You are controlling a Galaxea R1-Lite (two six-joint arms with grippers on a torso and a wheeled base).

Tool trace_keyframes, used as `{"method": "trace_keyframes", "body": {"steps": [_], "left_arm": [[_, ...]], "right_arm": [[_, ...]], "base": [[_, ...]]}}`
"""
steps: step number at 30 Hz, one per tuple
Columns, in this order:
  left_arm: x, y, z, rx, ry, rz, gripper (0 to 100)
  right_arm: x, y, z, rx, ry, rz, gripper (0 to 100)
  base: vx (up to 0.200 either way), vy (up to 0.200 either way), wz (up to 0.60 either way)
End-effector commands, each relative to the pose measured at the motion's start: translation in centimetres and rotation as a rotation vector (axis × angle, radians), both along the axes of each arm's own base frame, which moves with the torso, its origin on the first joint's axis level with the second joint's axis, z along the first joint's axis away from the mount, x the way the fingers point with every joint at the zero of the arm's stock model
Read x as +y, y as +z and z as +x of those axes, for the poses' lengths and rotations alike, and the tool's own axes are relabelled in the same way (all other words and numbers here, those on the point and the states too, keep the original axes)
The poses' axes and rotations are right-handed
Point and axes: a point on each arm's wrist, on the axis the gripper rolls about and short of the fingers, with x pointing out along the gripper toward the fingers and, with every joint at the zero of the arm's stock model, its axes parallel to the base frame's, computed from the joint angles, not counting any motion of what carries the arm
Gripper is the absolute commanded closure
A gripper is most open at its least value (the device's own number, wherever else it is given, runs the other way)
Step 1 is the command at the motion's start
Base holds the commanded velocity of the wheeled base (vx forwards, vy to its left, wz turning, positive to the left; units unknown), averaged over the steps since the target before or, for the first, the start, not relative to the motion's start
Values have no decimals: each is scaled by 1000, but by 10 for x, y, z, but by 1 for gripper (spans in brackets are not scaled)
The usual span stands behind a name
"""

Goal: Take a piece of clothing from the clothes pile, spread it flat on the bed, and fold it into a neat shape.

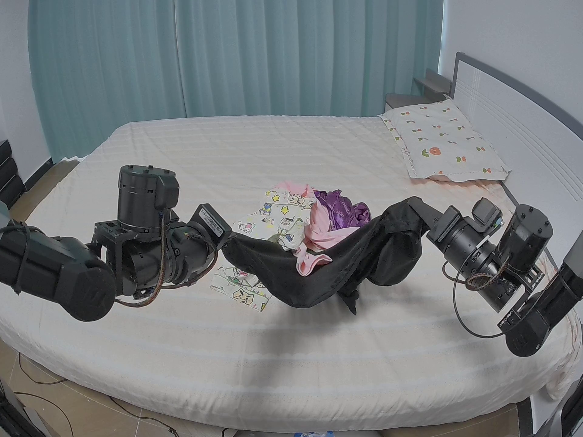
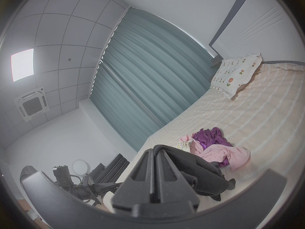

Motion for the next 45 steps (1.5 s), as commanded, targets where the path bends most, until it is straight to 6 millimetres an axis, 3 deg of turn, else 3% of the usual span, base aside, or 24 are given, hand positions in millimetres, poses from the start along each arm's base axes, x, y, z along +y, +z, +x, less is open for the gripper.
{"method": "trace_keyframes", "body": {"steps": [1,2,4,9,12,14,16,21,34,45], "left_arm": [[12,7,-11,-37,-2,-74,100],[16,16,-10,-75,11,-94,100],[21,28,-12,-128,23,-118,100],[29,53,-22,-241,40,-165,100],[31,53,-22,-248,55,-165,100],[33,49,-19,-235,64,-161,100],[31,41,-16,-206,67,-158,100],[30,26,-12,-149,74,-154,100],[40,12,-9,-92,89,-158,100],[53,29,-16,-143,110,-196,100]], "right_arm": [[-13,45,-10,-160,-30,71,100],[-20,64,-16,-230,-39,95,100],[-26,81,-22,-288,-49,114,100],[-32,94,-28,-342,-66,125,100],[-31,91,-25,-331,-65,119,100],[-26,77,-19,-272,-52,101,100],[-18,49,-2,-186,-47,65,100],[-11,19,14,-86,-42,40,100],[-5,17,12,-65,-23,76,100],[-2,27,6,-114,-22,42,100]], "base": [[0,0,0],[0,0,0],[0,0,0],[0,0,0],[0,0,0],[0,0,0],[0,0,0],[0,0,0],[0,31,0],[0,200,0]]}}
